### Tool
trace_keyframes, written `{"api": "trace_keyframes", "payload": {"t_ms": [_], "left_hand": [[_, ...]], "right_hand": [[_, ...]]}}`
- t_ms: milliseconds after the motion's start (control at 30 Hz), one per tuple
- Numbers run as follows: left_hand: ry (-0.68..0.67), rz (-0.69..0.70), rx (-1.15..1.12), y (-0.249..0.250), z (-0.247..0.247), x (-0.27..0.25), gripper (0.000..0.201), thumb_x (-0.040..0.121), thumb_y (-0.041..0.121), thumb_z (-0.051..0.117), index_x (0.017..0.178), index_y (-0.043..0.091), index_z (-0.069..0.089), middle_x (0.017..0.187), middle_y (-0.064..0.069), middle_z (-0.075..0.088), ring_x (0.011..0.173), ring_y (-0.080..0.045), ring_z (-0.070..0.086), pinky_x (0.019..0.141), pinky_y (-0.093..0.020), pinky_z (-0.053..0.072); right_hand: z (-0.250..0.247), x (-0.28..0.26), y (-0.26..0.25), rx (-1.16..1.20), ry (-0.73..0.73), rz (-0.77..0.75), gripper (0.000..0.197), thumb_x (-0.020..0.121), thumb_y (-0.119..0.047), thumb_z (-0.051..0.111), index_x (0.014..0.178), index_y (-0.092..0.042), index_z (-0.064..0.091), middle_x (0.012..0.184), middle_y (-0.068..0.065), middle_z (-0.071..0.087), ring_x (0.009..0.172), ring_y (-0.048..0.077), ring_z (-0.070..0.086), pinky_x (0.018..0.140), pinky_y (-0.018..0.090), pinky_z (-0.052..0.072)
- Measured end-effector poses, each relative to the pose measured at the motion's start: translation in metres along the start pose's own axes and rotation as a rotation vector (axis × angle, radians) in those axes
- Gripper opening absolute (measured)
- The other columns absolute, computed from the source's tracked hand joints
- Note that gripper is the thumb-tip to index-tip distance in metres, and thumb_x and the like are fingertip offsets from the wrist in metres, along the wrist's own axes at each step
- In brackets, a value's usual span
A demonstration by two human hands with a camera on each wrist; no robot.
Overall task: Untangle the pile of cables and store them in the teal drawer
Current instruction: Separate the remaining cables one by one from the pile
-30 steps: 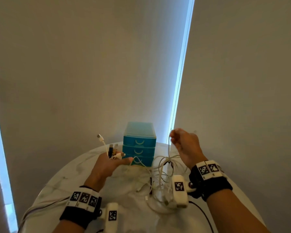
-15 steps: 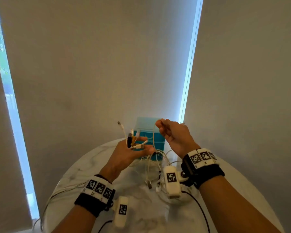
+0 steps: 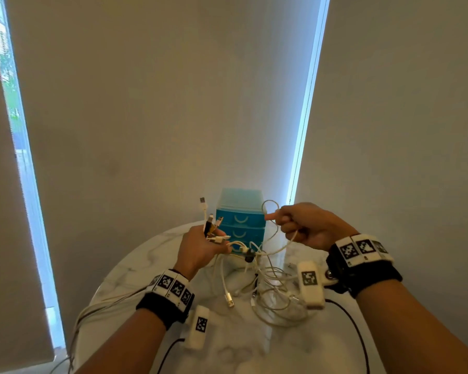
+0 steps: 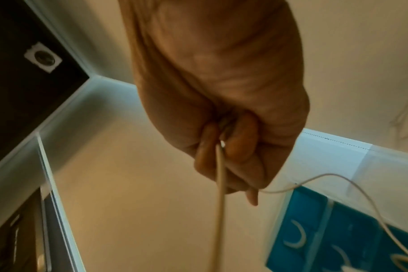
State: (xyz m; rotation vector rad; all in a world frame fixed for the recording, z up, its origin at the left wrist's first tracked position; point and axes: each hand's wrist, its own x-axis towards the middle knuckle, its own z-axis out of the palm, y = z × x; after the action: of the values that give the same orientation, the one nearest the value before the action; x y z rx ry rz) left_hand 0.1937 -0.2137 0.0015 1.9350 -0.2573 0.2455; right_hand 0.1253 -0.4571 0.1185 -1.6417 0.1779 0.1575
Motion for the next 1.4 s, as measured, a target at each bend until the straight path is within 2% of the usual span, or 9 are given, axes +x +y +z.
{"api": "trace_keyframes", "payload": {"t_ms": [200, 333, 467, 600, 733, 800, 933, 1167, 1400], "left_hand": [[-0.22, -0.104, 0.0, -0.005, -0.007, 0.001, 0.045, 0.063, 0.028, 0.104, 0.099, 0.014, 0.08, 0.091, 0.001, 0.082, 0.094, -0.019, 0.077, 0.093, -0.042, 0.062], [-0.347, -0.192, 0.192, 0.009, -0.019, 0.003, 0.05, 0.076, 0.068, 0.085, 0.101, 0.026, 0.072, 0.094, 0.002, 0.076, 0.09, -0.017, 0.069, 0.067, -0.03, 0.053], [-0.139, -0.161, 0.1, 0.02, -0.036, 0.01, 0.065, 0.082, 0.073, 0.074, 0.094, 0.009, 0.074, 0.063, 0.005, 0.057, 0.057, -0.012, 0.048, 0.052, -0.026, 0.039], [0.159, -0.156, -0.28, 0.032, -0.065, 0.013, 0.055, 0.087, 0.072, 0.072, 0.079, 0.02, 0.061, 0.058, 0.003, 0.044, 0.052, -0.013, 0.038, 0.052, -0.029, 0.032], [0.219, -0.111, -0.436, 0.037, -0.075, 0.003, 0.057, 0.089, 0.076, 0.065, 0.063, 0.03, 0.047, 0.055, 0.005, 0.039, 0.047, -0.012, 0.031, 0.048, -0.029, 0.026], [0.236, -0.095, -0.466, 0.037, -0.069, -0.004, 0.06, 0.089, 0.079, 0.062, 0.058, 0.03, 0.046, 0.057, 0.005, 0.038, 0.048, -0.012, 0.031, 0.05, -0.03, 0.026], [0.305, -0.091, -0.548, 0.04, -0.067, -0.015, 0.067, 0.092, 0.077, 0.062, 0.048, 0.029, 0.045, 0.055, 0.007, 0.037, 0.049, -0.012, 0.031, 0.051, -0.03, 0.028], [0.206, 0.046, -0.304, 0.021, -0.069, -0.02, 0.014, 0.098, 0.023, 0.068, 0.085, 0.02, 0.063, 0.068, 0.01, 0.054, 0.065, -0.013, 0.046, 0.063, -0.032, 0.04], [-0.129, 0.08, 0.144, 0.016, -0.02, -0.022, 0.005, 0.097, 0.023, 0.063, 0.098, 0.027, 0.06, 0.09, 0.008, 0.066, 0.081, -0.01, 0.06, 0.076, -0.033, 0.05]], "right_hand": [[-0.033, -0.025, -0.022, -0.505, 0.209, -0.092, 0.016, 0.099, -0.029, 0.075, 0.103, -0.014, 0.081, 0.075, 0.002, 0.064, 0.055, 0.011, 0.05, 0.051, 0.023, 0.037], [-0.054, -0.012, -0.017, -0.654, 0.377, -0.135, 0.019, 0.101, -0.025, 0.071, 0.111, -0.012, 0.08, 0.089, 0.009, 0.069, 0.064, 0.017, 0.054, 0.052, 0.026, 0.043], [-0.064, 0.004, -0.006, -0.676, 0.522, -0.174, 0.021, 0.097, -0.011, 0.063, 0.1, 0.005, 0.077, 0.073, 0.014, 0.076, 0.065, 0.029, 0.074, 0.062, 0.034, 0.058], [-0.076, 0.005, 0.004, -0.623, 0.606, -0.111, 0.024, 0.091, -0.002, 0.054, 0.086, 0.01, 0.074, 0.068, 0.015, 0.077, 0.072, 0.033, 0.08, 0.073, 0.038, 0.067], [-0.03, 0.022, -0.013, -0.902, 0.606, -0.077, 0.011, 0.097, -0.007, 0.062, 0.103, 0.002, 0.063, 0.096, 0.014, 0.075, 0.074, 0.028, 0.075, 0.066, 0.032, 0.061], [0.023, 0.044, -0.041, -1.016, 0.461, -0.349, 0.027, 0.103, -0.01, 0.057, 0.128, -0.001, 0.059, 0.124, 0.016, 0.069, 0.104, 0.031, 0.072, 0.087, 0.035, 0.058], [0.132, 0.048, -0.082, -0.599, -0.186, -0.762, 0.067, 0.104, 0.007, 0.043, 0.165, -0.018, 0.03, 0.151, 0.002, 0.06, 0.137, 0.018, 0.06, 0.115, 0.035, 0.049], [0.107, 0.038, -0.003, -0.437, -0.069, -0.712, 0.033, 0.108, 0.0, 0.048, 0.11, -0.014, 0.078, 0.102, -0.002, 0.081, 0.092, 0.012, 0.079, 0.081, 0.028, 0.064], [0.068, 0.025, 0.082, 0.015, 0.046, -0.482, 0.019, 0.102, -0.019, 0.071, 0.12, -0.02, 0.077, 0.117, -0.001, 0.079, 0.108, 0.018, 0.075, 0.081, 0.027, 0.063]]}}
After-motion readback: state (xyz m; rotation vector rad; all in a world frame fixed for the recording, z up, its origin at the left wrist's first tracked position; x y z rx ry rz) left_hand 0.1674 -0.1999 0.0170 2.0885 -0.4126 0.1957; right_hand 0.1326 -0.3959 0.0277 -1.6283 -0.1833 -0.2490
